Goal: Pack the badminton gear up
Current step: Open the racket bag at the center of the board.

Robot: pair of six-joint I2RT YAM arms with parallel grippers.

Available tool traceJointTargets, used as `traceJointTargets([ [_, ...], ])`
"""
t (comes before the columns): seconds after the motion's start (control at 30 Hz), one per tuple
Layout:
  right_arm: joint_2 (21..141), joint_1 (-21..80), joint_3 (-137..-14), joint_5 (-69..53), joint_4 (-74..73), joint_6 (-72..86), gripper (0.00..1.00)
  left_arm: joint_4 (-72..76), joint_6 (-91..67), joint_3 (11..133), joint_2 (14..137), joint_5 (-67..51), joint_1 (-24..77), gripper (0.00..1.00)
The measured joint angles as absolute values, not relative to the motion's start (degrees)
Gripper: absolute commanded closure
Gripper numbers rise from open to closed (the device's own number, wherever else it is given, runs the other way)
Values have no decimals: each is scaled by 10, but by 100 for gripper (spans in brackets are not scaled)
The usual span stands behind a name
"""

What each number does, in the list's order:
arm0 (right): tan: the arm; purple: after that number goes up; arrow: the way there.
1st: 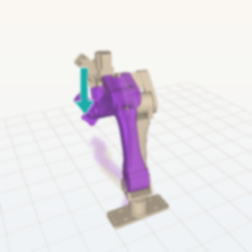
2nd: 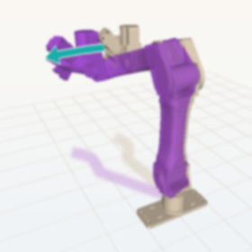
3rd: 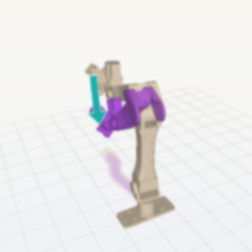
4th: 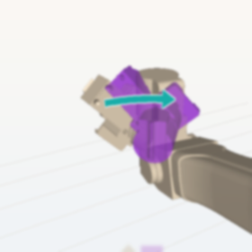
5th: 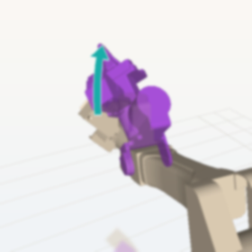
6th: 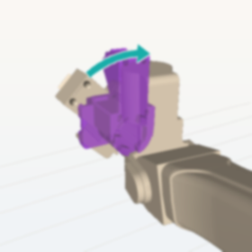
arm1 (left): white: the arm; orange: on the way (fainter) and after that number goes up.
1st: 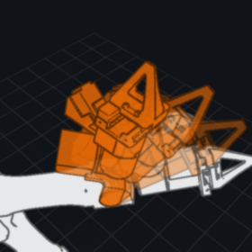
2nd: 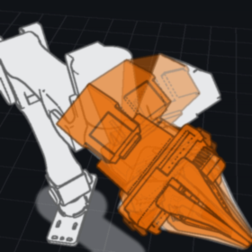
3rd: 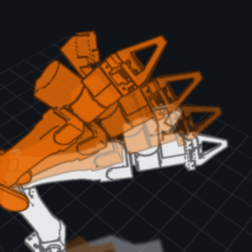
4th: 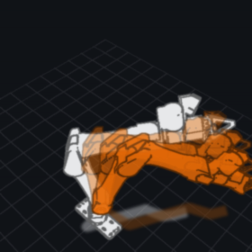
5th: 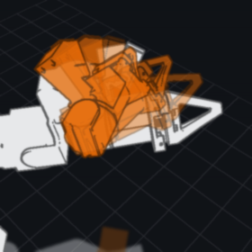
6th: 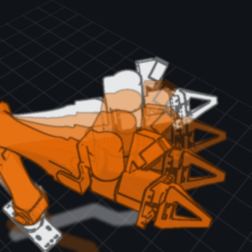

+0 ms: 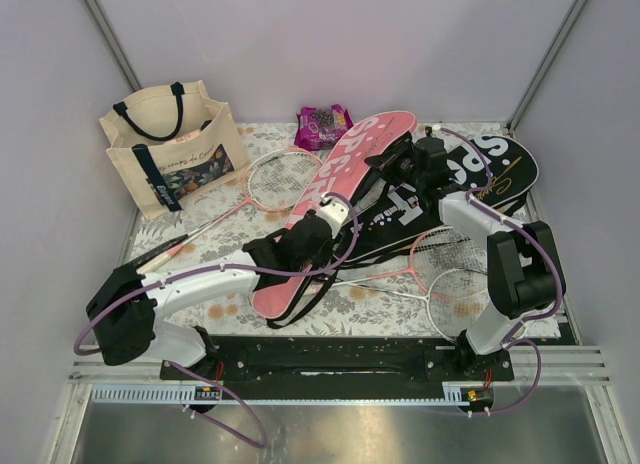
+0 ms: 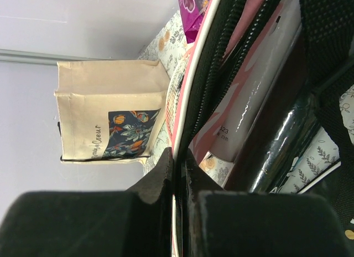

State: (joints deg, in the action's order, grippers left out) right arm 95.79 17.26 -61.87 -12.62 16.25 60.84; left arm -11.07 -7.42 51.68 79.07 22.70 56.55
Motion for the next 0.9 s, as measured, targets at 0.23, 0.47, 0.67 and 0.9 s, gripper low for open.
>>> traceJointTargets([
  [0.23,958,172,-620,-128,157,600,93,-111,-76,517,775,212,560,57],
  [0.47,958,172,-621,-130,151,598,88,-110,-75,509,780,206,556,69],
  [0.67,958,171,-626,-131,131,592,62,-112,-76,509,784,196,556,100],
  [0.9,947,169,-665,-128,2,570,29,-124,-92,510,784,177,540,100],
])
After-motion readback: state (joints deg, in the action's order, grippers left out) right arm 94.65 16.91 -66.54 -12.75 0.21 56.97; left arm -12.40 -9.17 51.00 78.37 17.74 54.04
